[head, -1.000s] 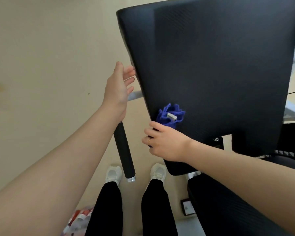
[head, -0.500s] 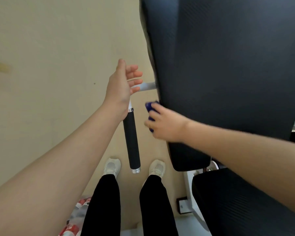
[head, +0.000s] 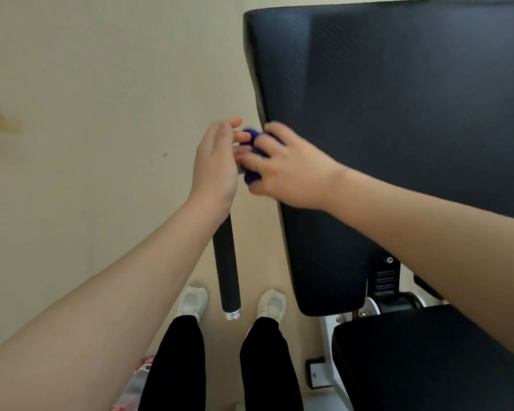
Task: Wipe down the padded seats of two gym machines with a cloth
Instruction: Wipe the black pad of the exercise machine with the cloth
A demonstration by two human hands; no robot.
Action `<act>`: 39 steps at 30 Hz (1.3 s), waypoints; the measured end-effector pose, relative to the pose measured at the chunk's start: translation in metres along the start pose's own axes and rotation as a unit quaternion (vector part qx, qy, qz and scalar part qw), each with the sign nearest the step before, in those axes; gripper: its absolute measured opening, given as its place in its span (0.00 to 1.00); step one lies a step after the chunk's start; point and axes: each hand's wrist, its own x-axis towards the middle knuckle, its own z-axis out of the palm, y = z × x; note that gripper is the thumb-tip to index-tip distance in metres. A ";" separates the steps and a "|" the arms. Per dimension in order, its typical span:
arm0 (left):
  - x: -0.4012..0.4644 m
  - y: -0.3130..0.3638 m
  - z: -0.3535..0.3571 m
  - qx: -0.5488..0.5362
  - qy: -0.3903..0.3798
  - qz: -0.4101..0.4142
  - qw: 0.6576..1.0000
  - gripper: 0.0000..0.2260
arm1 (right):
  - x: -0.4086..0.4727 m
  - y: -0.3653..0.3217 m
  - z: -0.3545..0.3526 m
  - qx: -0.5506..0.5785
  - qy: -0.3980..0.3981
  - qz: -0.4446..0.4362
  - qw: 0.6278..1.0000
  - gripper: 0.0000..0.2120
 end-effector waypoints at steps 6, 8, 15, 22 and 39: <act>0.004 -0.001 0.005 -0.019 0.101 0.006 0.995 0.14 | 0.016 -0.019 -0.005 0.103 -0.012 0.157 0.982 0.12; 0.008 0.003 0.007 -0.041 0.107 -0.017 0.993 0.15 | 0.008 -0.021 0.001 0.059 -0.040 0.080 0.994 0.09; 0.012 0.009 0.013 0.011 0.095 0.040 0.995 0.15 | 0.045 0.051 -0.012 -0.055 0.110 0.261 0.958 0.13; 0.024 0.021 0.020 -0.008 0.070 0.013 0.997 0.14 | 0.049 0.036 -0.003 0.137 0.177 0.357 0.907 0.12; 0.053 0.042 0.027 0.012 0.066 0.041 0.997 0.15 | 0.088 0.104 -0.004 0.046 0.142 0.285 0.947 0.10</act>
